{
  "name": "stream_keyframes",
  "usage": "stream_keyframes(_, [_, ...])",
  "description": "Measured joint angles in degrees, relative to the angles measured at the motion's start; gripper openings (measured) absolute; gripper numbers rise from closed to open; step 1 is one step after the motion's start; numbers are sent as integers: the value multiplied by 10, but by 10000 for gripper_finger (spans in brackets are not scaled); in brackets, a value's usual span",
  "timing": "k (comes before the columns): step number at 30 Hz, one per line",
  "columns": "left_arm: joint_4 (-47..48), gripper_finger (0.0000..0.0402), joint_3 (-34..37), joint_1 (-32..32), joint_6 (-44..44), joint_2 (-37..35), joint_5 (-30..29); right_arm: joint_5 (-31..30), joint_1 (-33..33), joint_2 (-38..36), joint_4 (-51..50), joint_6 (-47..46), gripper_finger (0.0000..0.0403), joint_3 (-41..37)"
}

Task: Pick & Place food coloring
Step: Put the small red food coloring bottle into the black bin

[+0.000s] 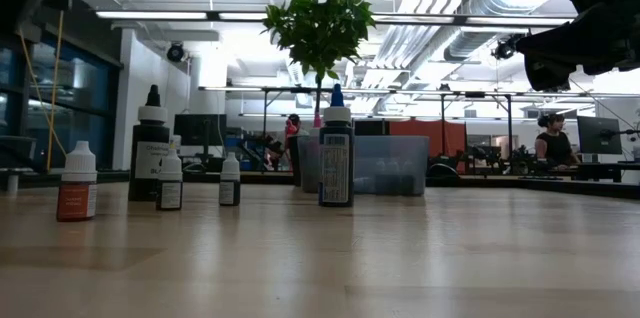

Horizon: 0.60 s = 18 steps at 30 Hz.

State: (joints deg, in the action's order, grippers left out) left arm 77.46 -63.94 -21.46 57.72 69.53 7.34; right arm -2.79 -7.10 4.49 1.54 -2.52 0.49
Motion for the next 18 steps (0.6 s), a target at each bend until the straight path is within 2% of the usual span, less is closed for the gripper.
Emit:
stream_keyframes(4, [8,26,-3,0,6,-20,8,0,0,0,0,0,1,0])
stream_keyframes(9, [9,62,-9,1,-26,-32,-19,0,0,0,0,0,1,0])
stream_keyframes(13, [14,108,0,1,-47,-32,-19,0,0,0,0,0,1,0])
stream_keyframes(18, [-50,180,46,1,-19,-31,-14,0,0,0,0,0,1,0])
